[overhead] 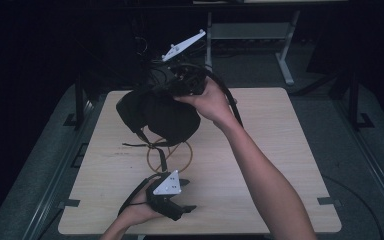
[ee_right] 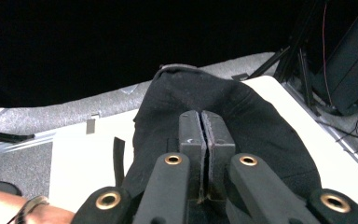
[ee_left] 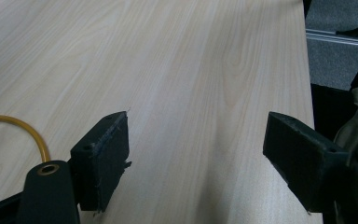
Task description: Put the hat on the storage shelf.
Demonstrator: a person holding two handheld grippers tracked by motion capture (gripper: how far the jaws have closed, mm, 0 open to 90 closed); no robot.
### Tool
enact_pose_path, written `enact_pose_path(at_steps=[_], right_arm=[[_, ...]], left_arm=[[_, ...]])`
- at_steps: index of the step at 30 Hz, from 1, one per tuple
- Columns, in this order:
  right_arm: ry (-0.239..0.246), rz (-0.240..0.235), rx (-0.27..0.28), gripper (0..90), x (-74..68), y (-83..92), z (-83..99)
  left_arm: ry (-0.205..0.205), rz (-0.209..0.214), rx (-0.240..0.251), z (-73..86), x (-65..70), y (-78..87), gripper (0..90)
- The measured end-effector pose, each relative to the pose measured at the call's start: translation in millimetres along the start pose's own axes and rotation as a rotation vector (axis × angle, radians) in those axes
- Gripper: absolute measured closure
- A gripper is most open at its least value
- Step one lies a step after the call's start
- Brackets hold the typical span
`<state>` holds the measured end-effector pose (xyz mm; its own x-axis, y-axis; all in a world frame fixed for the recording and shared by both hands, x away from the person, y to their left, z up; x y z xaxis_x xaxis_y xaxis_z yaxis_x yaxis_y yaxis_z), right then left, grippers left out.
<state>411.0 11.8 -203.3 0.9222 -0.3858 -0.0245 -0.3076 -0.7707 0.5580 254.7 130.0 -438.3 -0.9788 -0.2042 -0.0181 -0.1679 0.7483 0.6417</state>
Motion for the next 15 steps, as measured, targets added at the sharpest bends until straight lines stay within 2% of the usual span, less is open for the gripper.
enact_pose_path(at_steps=[1,5,7,8,10,11,13,15], right_arm=[[0.0,0.0,0.0,87.8,0.0,0.0,0.0],[-0.021,-0.005,-0.034,87.1,1.0,-19.1,3.2],[-0.039,-0.009,-0.012,85.8,2.1,-22.3,2.8],[-0.05,-0.014,-0.004,82.5,2.0,-24.4,2.8],[-0.048,0.006,-0.002,67.1,1.3,-26.0,3.7],[-0.048,0.006,-0.002,67.1,1.3,-26.0,3.7],[-0.044,0.033,0.004,54.6,-2.5,-23.9,6.0],[-0.037,0.045,0.012,52.8,-3.1,-22.4,6.9]], left_arm=[[0.0,0.002,-0.001,0.1,0.2,-0.1,22.7],[0.002,0.017,-0.006,-0.4,-0.1,-1.5,23.6],[0.004,0.019,-0.004,-0.8,-0.1,-1.9,23.6],[0.007,0.019,0.0,-1.3,0.4,-2.5,23.6],[0.003,0.017,0.001,-1.4,1.9,-1.2,23.6],[0.003,0.017,0.001,-1.4,1.9,-1.2,23.6],[0.006,0.007,0.008,-0.8,2.9,0.2,23.5],[0.006,0.004,0.009,-0.8,3.0,1.4,23.5]])
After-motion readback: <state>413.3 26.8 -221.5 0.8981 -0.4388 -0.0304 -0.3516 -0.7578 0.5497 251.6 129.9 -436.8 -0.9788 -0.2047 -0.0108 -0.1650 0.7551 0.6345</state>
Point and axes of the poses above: each handheld gripper's, and its own axes: y roughly backward along the jaws, z roughly out of its underside, x roughly to its right, the point moved 1 cm from there along -y, roughly forward along the jaws, and after that the axes turned 3 degrees about z, right-handed, at the moved point
